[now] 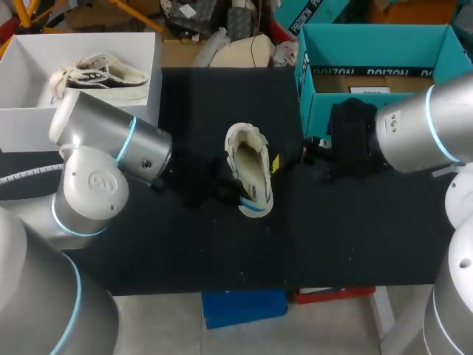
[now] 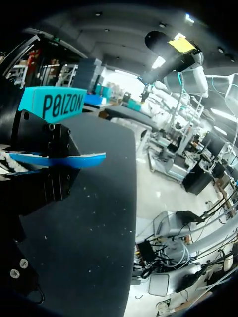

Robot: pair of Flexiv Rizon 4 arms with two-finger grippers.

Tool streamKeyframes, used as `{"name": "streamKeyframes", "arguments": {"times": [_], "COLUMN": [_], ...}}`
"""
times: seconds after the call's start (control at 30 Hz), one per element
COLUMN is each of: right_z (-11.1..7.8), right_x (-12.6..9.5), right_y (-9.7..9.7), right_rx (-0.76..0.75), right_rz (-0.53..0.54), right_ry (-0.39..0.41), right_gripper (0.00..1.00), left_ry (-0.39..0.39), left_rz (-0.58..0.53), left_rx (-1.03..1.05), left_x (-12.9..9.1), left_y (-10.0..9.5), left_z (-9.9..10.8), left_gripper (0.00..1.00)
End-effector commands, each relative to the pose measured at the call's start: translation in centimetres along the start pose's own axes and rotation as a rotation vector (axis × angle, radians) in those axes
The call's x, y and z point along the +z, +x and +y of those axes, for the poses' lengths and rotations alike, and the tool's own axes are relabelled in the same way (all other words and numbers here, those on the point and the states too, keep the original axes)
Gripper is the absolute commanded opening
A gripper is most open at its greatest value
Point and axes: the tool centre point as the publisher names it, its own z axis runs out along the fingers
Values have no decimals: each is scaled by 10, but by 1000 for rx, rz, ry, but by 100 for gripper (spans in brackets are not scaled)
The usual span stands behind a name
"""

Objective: Take the shoe out of the shoebox, open the shoe tongue, remove and reinsert the insole, then place the shoe into the shoebox

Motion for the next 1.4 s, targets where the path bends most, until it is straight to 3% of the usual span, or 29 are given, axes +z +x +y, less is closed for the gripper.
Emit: {"name": "streamKeyframes", "arguments": {"times": [0.03, 0.77, 1.4], "right_z": [0, 0, 0], "right_x": [1, 1, 1], "right_y": [1, 1, 1], "right_rx": [0, 0, 0], "right_rz": [-3, -3, -3], "right_ry": [-1, -1, -1], "right_gripper": [100, 100, 100], "left_ry": [3, -9, -123], "left_rz": [-8, -5, 98], "left_rx": [11, 12, 23], "left_x": [12, 8, 11], "left_y": [-7, -6, -8], "left_z": [10, 38, 67], "left_gripper": [0, 0, 0]}}
